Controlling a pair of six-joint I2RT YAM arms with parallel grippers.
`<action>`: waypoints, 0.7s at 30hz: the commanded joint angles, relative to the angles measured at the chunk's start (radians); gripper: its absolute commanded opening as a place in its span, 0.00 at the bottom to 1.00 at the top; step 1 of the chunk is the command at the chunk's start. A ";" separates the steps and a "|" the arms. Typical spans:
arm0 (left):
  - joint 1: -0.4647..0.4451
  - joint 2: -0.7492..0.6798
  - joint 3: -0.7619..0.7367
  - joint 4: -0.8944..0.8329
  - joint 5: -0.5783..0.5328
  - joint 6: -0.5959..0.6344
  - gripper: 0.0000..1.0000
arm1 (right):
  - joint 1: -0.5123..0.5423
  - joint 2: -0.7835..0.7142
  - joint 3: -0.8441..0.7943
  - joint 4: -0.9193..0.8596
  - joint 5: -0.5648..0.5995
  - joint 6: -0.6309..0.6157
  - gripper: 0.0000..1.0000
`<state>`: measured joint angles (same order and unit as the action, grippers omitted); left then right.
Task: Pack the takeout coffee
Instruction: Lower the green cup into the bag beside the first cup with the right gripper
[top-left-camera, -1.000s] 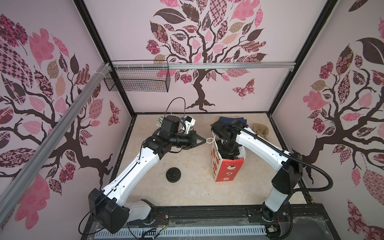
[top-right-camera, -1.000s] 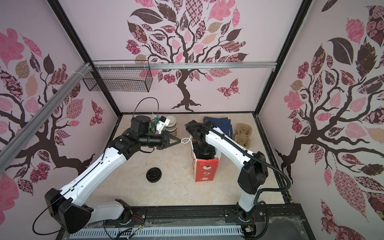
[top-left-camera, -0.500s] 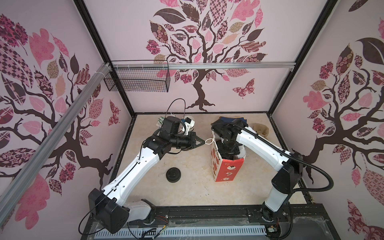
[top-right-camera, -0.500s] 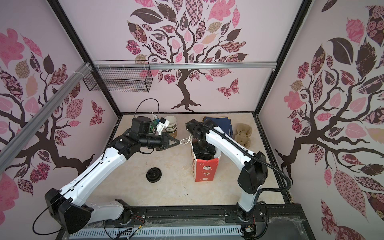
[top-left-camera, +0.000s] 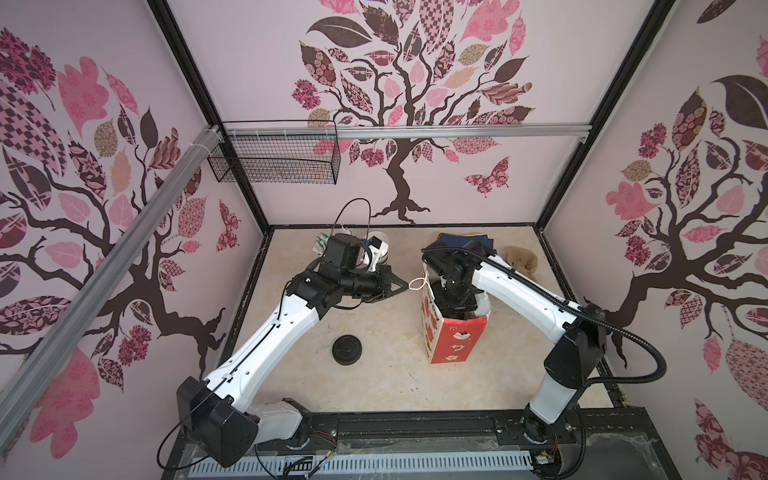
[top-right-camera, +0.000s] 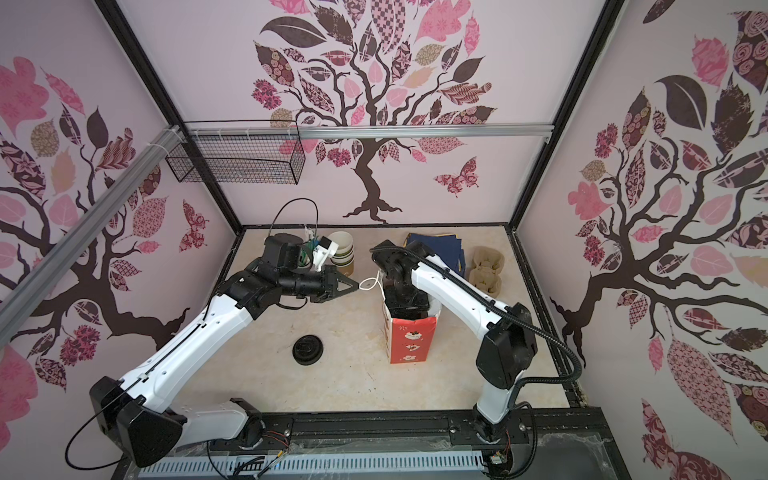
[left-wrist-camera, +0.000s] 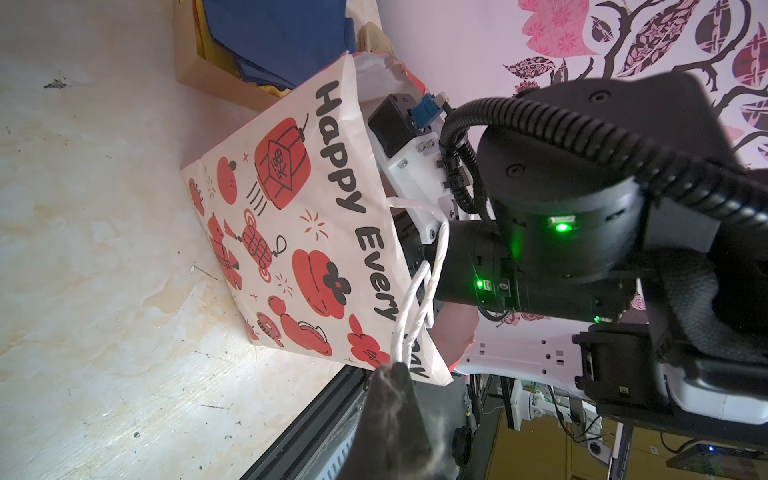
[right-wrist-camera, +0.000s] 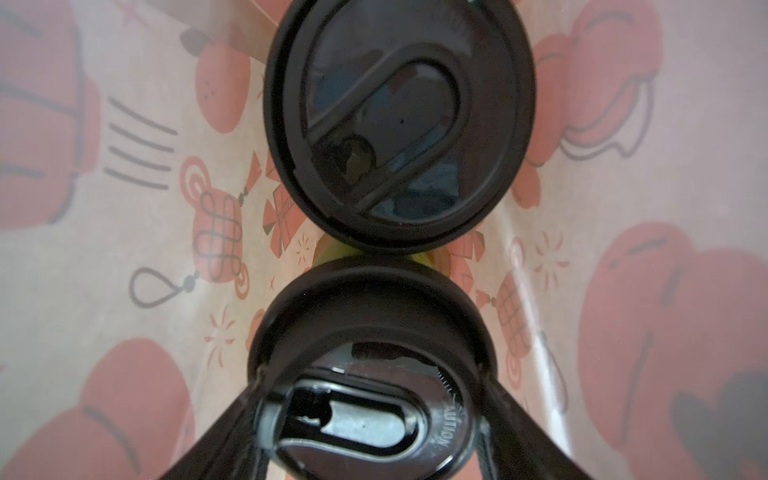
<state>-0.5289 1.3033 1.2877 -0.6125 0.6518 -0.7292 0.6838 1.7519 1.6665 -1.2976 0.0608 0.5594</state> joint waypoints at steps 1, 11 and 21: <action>-0.002 -0.004 0.009 0.001 -0.010 0.020 0.00 | -0.008 0.041 -0.058 0.012 0.022 0.023 0.71; -0.002 -0.006 0.010 -0.006 -0.010 0.024 0.00 | -0.008 0.055 -0.095 0.050 0.026 0.022 0.70; -0.002 -0.007 0.009 -0.010 -0.010 0.027 0.00 | -0.009 0.065 -0.060 0.018 0.037 0.023 0.70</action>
<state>-0.5289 1.3033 1.2877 -0.6163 0.6479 -0.7250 0.6838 1.7351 1.6382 -1.2697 0.0666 0.5564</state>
